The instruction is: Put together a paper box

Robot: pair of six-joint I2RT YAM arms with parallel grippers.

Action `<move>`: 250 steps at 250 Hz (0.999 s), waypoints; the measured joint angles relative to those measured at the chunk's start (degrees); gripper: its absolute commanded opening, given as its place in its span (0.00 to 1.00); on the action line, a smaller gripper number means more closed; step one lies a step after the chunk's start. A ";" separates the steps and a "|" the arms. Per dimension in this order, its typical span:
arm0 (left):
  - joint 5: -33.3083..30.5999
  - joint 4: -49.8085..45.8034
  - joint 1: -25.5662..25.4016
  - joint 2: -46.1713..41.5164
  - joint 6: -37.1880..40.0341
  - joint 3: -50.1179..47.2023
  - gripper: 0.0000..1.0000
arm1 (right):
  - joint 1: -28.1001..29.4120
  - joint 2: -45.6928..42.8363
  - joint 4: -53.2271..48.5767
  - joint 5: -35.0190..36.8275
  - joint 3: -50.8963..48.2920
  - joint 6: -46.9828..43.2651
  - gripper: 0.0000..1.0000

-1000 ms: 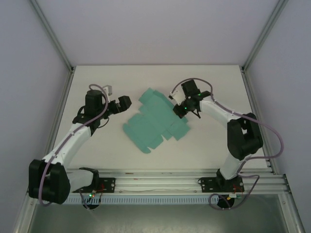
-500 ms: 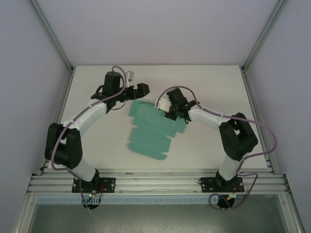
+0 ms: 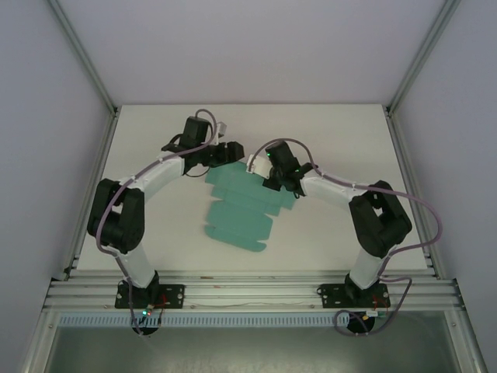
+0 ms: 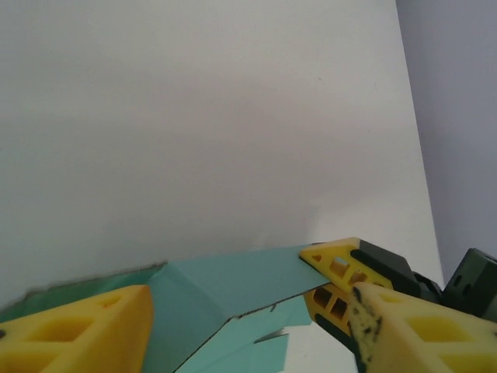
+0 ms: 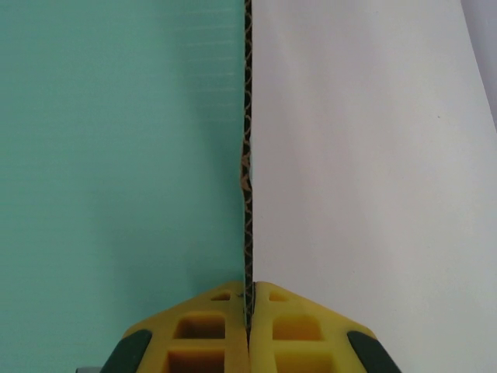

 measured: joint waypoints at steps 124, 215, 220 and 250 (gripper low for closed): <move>1.05 12.13 -1.60 2.25 -13.22 -4.55 0.29 | 1.09 -0.46 8.39 4.22 -5.18 1.18 0.00; 0.22 22.12 -2.86 2.21 -19.41 -8.94 0.23 | 1.07 -3.69 10.73 5.73 -9.14 2.43 0.00; 0.20 22.12 -2.89 2.05 -19.39 -9.07 0.26 | 1.07 -3.80 10.73 5.86 -9.16 2.47 0.00; -1.79 19.12 -2.89 -1.81 -14.58 -10.69 0.62 | 1.36 -4.90 11.37 5.75 -9.16 2.64 0.00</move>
